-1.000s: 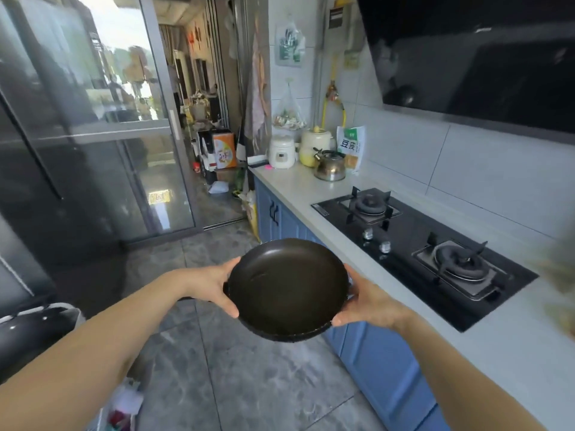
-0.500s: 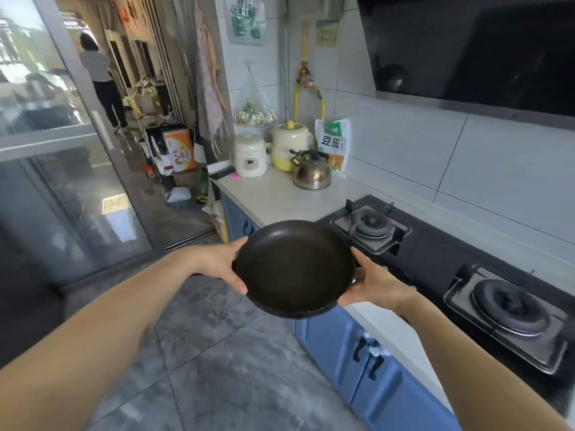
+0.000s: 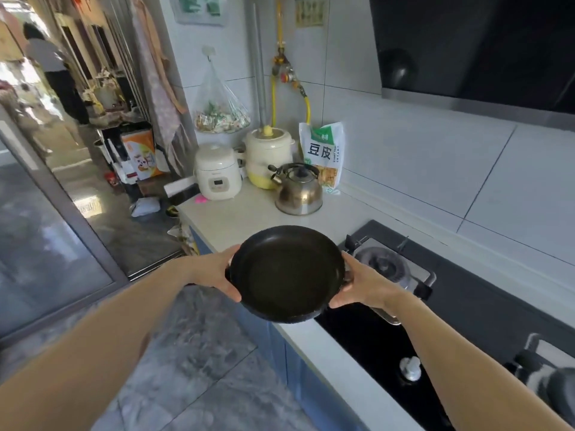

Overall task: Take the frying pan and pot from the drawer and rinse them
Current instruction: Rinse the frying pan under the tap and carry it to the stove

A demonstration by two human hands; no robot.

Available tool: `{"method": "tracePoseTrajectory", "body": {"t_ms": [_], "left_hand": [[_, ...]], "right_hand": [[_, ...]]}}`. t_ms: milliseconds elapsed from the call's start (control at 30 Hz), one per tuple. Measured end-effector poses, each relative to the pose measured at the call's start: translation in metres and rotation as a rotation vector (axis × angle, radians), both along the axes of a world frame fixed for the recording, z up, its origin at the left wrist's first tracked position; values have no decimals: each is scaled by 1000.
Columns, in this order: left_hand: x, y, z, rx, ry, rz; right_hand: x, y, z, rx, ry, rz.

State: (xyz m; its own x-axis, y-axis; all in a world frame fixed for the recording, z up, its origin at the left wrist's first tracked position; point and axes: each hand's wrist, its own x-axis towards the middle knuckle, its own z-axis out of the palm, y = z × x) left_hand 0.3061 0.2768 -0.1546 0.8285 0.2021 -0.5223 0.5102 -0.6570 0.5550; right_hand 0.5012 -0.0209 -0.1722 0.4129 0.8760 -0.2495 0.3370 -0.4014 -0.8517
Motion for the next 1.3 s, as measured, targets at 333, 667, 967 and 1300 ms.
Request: {"method": "tracePoseTrajectory", "body": {"t_ms": [333,667,967,1300], "left_hand": [[117,113,-50,38,6,-142],[172,188,-97,-40,-34,-244],[183,192,-122,-76,-61,-257],[182,196,-136,-24,-62,-260]], "right_hand": [[57,96,-51,-92,-20,-206],[57,160,-85,-193,-43,-405],[55,172,-95,-297,-92,-473],[40,179,-102,-338,-146,-593]]}}
